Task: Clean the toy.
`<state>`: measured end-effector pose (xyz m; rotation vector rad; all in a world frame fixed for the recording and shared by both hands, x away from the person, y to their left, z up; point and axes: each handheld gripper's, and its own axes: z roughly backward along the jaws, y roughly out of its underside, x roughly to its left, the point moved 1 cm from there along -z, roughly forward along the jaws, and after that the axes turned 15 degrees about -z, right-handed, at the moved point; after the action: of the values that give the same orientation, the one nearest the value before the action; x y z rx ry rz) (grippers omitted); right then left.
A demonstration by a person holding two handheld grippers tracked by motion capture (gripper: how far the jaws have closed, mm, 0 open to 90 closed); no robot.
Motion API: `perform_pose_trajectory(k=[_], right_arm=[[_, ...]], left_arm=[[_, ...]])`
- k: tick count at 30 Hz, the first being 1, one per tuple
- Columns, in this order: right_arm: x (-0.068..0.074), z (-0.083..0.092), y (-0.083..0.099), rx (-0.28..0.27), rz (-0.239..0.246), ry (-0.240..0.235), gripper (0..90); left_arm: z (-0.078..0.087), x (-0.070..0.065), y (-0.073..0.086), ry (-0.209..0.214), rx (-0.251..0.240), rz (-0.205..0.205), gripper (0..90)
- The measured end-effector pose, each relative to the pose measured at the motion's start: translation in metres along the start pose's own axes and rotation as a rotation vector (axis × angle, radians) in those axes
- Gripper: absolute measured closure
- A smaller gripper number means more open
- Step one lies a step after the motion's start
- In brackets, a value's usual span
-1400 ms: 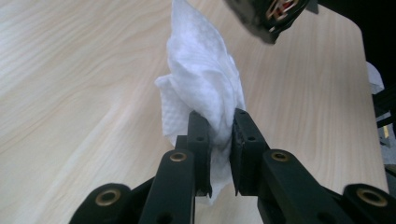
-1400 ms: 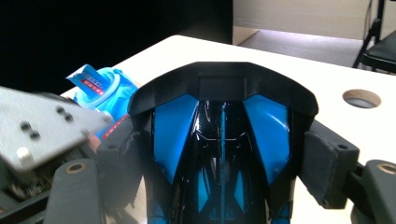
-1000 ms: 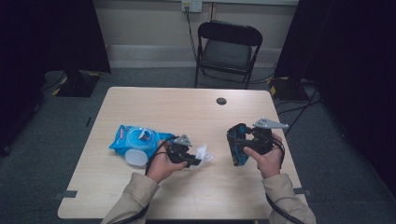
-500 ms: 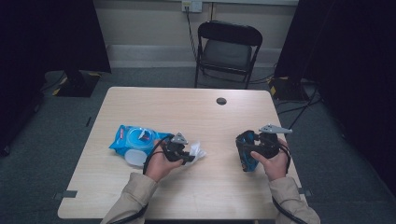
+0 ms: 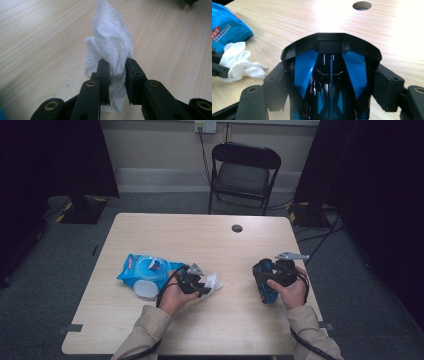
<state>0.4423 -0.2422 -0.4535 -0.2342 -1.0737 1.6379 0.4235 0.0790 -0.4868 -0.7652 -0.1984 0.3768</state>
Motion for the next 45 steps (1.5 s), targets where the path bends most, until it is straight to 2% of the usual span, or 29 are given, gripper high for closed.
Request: perform_pose_trajectory(k=[12,16,21,28,37,45], right_arm=[[0.002,-0.02,0.003,0.023,0.022,0.017,25.4],[0.001,-0.024,0.005,0.025,0.018,0.015,25.3],[-0.001,-0.034,0.009,0.035,0.019,0.026,25.3],[-0.003,-0.047,0.013,0.059,0.016,0.039,25.3],[-0.003,-0.055,0.013,0.086,0.03,0.06,25.3],[-0.006,-0.061,0.012,0.096,0.021,0.072,25.2]], left_arm=[[-0.005,-0.004,-0.003,0.004,-0.003,-0.026,71.2],[-0.005,-0.004,-0.003,0.0,-0.01,-0.018,69.7],[-0.006,-0.004,-0.004,-0.011,-0.017,-0.029,66.0],[-0.005,-0.003,-0.005,-0.018,-0.031,-0.023,61.6],[-0.006,-0.003,-0.004,-0.018,-0.035,-0.018,59.5],[-0.004,-0.002,-0.004,-0.018,-0.038,-0.016,58.9]])
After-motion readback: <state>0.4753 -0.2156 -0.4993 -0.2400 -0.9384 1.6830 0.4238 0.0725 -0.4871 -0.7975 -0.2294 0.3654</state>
